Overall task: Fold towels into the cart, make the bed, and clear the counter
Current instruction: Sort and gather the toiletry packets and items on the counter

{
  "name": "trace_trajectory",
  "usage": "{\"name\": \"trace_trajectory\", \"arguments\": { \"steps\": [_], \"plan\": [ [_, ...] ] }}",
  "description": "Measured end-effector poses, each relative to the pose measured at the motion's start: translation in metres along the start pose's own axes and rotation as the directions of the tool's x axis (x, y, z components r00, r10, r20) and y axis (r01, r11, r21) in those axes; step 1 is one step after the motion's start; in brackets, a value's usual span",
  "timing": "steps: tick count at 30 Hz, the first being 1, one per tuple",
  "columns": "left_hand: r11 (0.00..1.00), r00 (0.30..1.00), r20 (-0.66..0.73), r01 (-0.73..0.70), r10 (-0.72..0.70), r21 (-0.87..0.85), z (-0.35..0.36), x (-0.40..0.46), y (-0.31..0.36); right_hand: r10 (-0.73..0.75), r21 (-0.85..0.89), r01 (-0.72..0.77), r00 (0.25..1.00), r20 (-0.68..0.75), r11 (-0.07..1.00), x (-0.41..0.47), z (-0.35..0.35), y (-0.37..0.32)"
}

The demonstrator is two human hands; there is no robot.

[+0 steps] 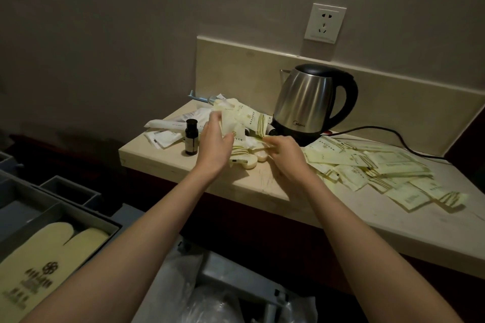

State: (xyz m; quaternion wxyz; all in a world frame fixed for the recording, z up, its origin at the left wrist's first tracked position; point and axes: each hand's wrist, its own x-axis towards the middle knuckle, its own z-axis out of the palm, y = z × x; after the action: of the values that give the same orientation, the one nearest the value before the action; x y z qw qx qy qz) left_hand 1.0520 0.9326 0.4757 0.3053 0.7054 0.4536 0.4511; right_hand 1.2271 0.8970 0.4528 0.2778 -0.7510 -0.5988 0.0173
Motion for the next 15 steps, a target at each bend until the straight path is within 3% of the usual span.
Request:
{"name": "trace_trajectory", "arguments": {
  "steps": [4, 7, 10, 15],
  "plan": [
    [0.998, 0.999, 0.01, -0.037, 0.037, -0.05, -0.005, -0.004, 0.0, 0.003, -0.102, 0.003, 0.999, 0.053, 0.995, 0.01, 0.007, -0.001],
    [0.997, 0.997, 0.041, -0.061, 0.063, -0.045, -0.005, -0.008, -0.002, -0.028, -0.164, 0.023, 0.999, -0.028, 0.986, 0.008, 0.006, -0.004],
    [0.997, 0.997, 0.033, -0.068, 0.069, -0.026, -0.005, -0.006, -0.004, 0.026, -0.089, -0.041, 0.988, -0.155, 0.995, 0.007, -0.003, -0.005],
    [0.997, 0.996, 0.025, -0.083, 0.083, -0.007, -0.005, -0.009, -0.002, 0.128, 0.121, -0.1, 0.96, -0.249, 0.988, -0.007, -0.025, 0.0]
  ]
}}
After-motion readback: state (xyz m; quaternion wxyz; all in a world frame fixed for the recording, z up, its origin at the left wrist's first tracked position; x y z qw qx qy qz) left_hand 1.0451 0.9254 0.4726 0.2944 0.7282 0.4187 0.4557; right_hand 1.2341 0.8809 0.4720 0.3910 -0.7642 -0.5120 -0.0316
